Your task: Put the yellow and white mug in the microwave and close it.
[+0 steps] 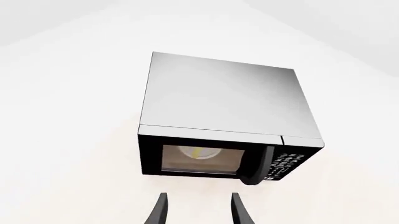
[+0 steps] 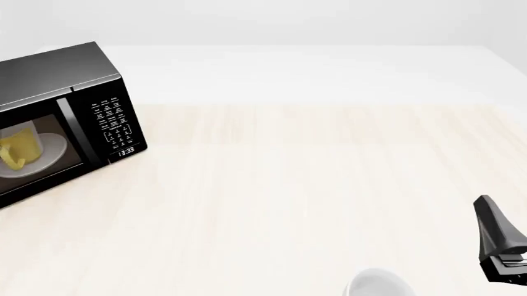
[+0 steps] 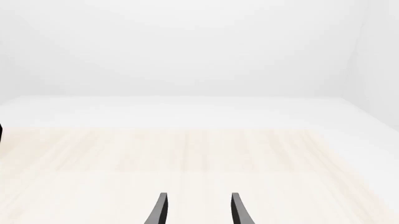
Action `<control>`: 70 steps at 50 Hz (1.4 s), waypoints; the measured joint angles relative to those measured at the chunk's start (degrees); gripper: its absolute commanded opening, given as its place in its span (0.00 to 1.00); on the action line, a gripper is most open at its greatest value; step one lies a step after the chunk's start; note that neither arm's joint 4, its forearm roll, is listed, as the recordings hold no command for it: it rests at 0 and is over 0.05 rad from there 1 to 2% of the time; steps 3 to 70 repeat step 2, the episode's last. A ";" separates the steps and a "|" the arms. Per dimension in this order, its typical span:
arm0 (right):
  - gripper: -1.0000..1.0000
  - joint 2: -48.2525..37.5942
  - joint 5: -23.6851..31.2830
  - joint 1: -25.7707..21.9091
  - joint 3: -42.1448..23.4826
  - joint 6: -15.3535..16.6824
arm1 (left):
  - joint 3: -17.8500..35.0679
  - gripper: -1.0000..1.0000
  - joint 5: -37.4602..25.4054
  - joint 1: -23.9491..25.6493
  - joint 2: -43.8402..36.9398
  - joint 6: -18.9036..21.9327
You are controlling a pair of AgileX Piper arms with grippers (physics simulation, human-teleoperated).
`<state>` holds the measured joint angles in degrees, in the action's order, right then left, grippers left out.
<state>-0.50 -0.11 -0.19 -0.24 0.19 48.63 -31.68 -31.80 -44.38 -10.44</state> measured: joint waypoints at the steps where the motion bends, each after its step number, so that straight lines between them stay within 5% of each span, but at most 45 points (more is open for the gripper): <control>1: 1.00 0.00 0.00 0.00 0.00 0.00 | 0.28 1.00 -0.43 0.06 0.41 -0.08; 70: 1.00 0.00 0.00 0.00 0.00 0.00 | 0.57 1.00 -0.85 0.12 0.83 -0.17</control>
